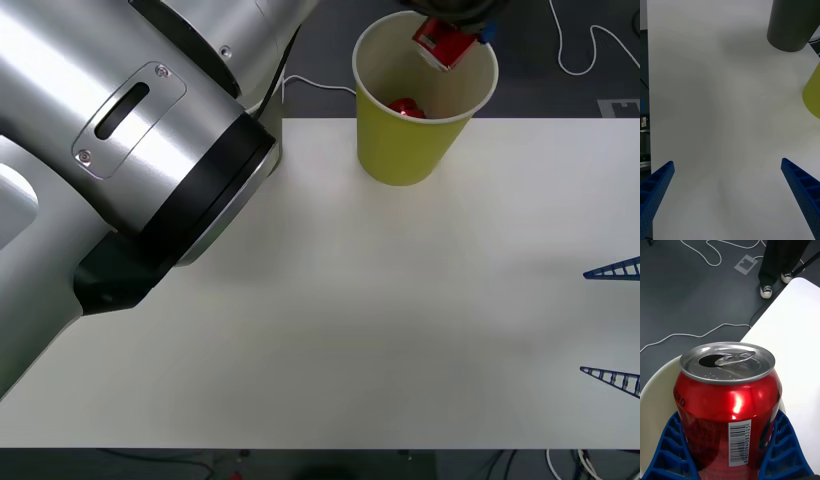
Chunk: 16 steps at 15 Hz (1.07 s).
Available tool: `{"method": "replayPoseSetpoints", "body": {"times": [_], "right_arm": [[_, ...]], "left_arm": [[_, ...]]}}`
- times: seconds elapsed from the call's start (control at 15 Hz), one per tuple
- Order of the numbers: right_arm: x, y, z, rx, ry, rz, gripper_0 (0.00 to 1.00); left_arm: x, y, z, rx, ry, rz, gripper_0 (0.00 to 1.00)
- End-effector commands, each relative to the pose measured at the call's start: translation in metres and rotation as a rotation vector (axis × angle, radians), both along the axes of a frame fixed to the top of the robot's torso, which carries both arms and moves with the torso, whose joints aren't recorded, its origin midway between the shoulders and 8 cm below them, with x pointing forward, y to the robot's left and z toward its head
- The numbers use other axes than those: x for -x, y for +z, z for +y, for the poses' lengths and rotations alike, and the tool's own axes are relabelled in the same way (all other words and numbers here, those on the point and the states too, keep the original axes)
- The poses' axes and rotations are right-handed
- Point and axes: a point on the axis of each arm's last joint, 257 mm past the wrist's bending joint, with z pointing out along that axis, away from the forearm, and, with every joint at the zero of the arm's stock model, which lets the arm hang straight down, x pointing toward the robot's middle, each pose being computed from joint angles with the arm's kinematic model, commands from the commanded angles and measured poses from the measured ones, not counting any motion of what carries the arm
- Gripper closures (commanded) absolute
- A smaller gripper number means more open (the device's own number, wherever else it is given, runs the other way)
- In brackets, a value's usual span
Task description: Put the can into the green bin and the plastic bottle into the gray bin
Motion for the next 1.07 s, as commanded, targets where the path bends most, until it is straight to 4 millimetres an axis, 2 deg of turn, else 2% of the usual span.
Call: {"method": "replayPoseSetpoints", "body": {"times": [0.07, 0.13, 0.2, 0.27, 0.6, 0.87, 1.07], "right_arm": [[0.000, 0.000, 0.000, 0.000, 0.000, 0.000, 0.00], [0.000, 0.000, 0.000, 0.000, 0.000, 0.000, 0.00], [0.000, 0.000, 0.000, 0.000, 0.000, 0.000, 0.00], [0.000, 0.000, 0.000, 0.000, 0.000, 0.000, 0.00], [0.000, 0.000, 0.000, 0.000, 0.000, 0.000, 0.00], [0.000, 0.000, 0.000, 0.000, 0.000, 0.000, 0.00], [0.000, 0.000, 0.000, 0.000, 0.000, 0.000, 0.00]], "left_arm": [[0.000, -0.003, 0.002, -0.008, -0.002, 0.004, 0.89], [0.000, -0.003, 0.002, -0.010, -0.005, 0.003, 0.72], [0.001, -0.004, 0.003, -0.018, -0.005, 0.008, 0.44], [0.002, -0.007, 0.005, -0.036, -0.015, 0.010, 0.00], [0.008, -0.006, 0.009, -0.035, -0.022, 0.044, 0.00], [0.027, 0.019, 0.025, -0.065, -0.047, 0.084, 0.00], [0.038, 0.042, 0.051, -0.080, -0.077, 0.114, 0.00]]}}
